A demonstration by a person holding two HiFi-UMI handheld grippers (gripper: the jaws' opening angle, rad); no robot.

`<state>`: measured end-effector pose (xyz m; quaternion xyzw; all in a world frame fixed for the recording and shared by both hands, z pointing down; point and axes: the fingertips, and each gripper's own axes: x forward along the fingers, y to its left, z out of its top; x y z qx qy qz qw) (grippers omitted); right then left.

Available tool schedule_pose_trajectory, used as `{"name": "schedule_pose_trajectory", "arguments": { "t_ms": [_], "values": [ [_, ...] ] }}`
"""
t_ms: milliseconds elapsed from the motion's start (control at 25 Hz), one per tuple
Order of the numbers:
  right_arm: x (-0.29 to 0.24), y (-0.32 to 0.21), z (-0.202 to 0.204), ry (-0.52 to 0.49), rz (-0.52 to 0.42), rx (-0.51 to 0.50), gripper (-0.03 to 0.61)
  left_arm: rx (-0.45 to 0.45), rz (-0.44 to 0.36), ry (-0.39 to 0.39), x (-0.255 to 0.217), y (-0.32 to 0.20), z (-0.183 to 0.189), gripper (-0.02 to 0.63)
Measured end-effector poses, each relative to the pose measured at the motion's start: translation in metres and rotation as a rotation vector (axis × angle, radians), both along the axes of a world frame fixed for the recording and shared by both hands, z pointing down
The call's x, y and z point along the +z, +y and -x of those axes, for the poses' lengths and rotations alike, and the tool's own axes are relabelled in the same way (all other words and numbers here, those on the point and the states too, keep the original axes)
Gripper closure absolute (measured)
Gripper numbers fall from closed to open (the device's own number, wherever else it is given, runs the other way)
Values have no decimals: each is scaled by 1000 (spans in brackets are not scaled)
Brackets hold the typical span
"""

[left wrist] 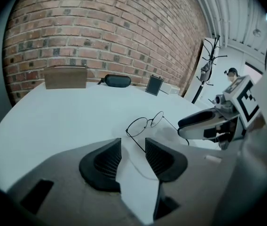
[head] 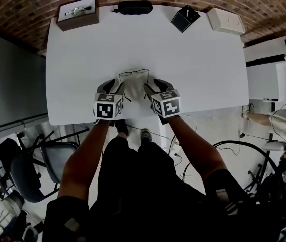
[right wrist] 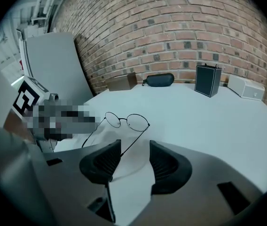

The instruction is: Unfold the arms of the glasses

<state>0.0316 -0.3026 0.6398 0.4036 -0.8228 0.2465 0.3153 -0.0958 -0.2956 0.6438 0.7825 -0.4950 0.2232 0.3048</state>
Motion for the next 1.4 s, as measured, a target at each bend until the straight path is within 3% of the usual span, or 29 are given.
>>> {"name": "schedule_pose_trajectory", "arguments": {
  "t_ms": [360, 680, 960, 1120, 1200, 1280, 1400],
  "values": [
    [-7, 3, 5, 17, -50, -112, 407, 24, -32, -49, -3, -12, 13, 449],
    [-24, -1, 4, -14, -103, -105, 407, -6, -102, 3, -30, -2, 9, 449],
    [-76, 18, -6, -154, -175, -104, 408, -117, -207, 57, -79, 37, 10, 449],
    [-108, 36, -21, -172, -246, -124, 411, -229, -259, 85, -106, 64, 10, 455],
    [-124, 46, -29, -194, -269, -128, 424, -275, -294, 79, -122, 78, 8, 483],
    [-140, 57, -36, -219, -289, -144, 478, -312, -325, 84, -139, 93, 4, 549],
    [-161, 74, -43, -246, -311, -179, 536, -340, -348, 92, -160, 118, -5, 592]
  ]
}}
